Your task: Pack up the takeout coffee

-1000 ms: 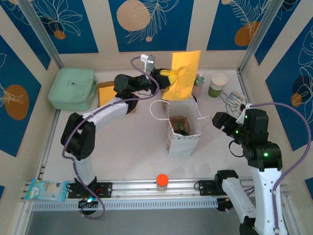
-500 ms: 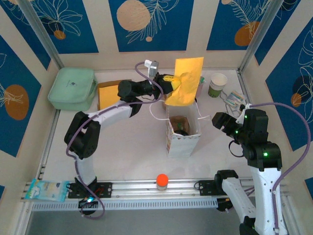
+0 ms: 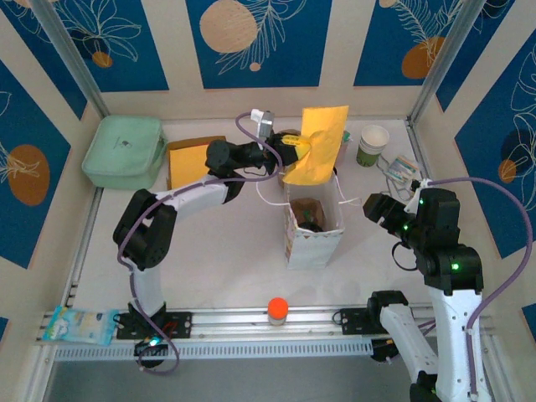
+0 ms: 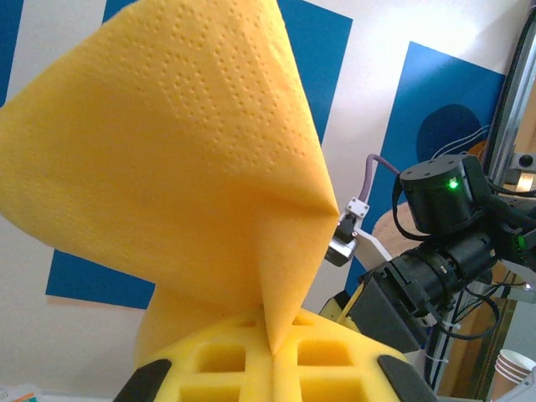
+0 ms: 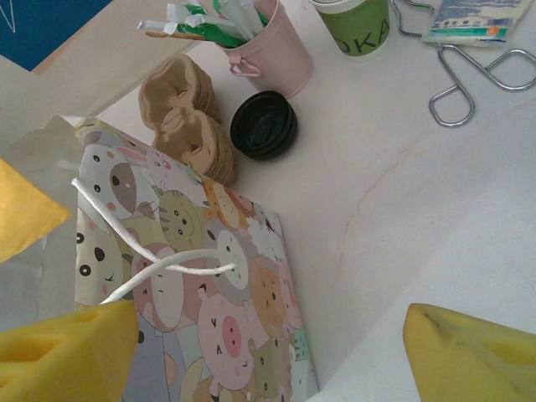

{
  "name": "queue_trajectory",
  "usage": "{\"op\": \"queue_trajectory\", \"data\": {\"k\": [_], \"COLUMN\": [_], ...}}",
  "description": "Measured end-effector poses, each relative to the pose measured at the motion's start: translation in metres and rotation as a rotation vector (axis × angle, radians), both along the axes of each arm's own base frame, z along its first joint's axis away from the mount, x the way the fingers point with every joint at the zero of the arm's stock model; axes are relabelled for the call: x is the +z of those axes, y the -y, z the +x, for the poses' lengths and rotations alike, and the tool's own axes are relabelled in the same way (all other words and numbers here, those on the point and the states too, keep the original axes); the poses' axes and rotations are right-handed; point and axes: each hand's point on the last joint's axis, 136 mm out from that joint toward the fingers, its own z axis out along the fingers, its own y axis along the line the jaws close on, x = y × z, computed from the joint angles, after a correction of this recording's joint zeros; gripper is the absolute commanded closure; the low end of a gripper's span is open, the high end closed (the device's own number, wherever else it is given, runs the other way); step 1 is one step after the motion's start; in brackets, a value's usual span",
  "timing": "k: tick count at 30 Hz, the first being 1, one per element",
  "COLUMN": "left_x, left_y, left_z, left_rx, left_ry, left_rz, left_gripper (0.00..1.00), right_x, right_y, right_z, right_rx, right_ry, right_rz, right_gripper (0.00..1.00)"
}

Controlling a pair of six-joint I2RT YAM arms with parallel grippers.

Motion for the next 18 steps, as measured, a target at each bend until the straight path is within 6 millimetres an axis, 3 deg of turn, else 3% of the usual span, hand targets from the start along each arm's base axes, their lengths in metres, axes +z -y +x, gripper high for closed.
{"op": "queue_trajectory", "data": {"k": [18], "left_x": [-0.025], "left_y": [0.01], "left_z": [0.009], "left_rx": [0.037], "left_ry": [0.001], "left_rz": [0.044], "left_gripper": [1.0], "right_x": [0.001], "right_y": [0.0], "right_z": [0.001], "right_rx": [-0.002], "right_ry": [0.002], "right_rz": [0.003], "right_gripper": [0.17]}}
